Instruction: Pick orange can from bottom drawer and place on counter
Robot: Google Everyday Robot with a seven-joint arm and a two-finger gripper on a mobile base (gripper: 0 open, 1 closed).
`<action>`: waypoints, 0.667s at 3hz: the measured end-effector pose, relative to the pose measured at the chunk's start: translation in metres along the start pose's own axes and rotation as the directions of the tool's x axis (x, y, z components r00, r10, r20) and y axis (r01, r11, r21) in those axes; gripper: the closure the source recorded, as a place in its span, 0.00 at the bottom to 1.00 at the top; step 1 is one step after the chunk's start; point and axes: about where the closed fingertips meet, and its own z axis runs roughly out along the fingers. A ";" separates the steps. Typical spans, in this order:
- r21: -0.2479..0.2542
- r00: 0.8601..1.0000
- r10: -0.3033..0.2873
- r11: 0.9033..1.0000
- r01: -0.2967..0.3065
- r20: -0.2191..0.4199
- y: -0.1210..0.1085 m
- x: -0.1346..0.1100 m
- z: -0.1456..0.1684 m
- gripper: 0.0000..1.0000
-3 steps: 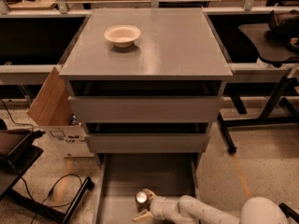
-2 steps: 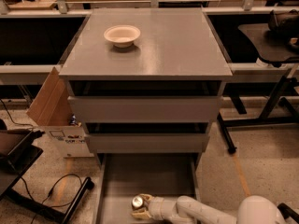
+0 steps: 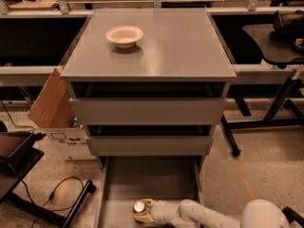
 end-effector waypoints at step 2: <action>-0.029 1.000 -0.023 0.999 0.023 -0.005 0.014 -0.026 -0.007 1.00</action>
Offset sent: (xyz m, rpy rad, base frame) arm -0.0212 0.0167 0.0929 -0.0151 -0.0302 0.1108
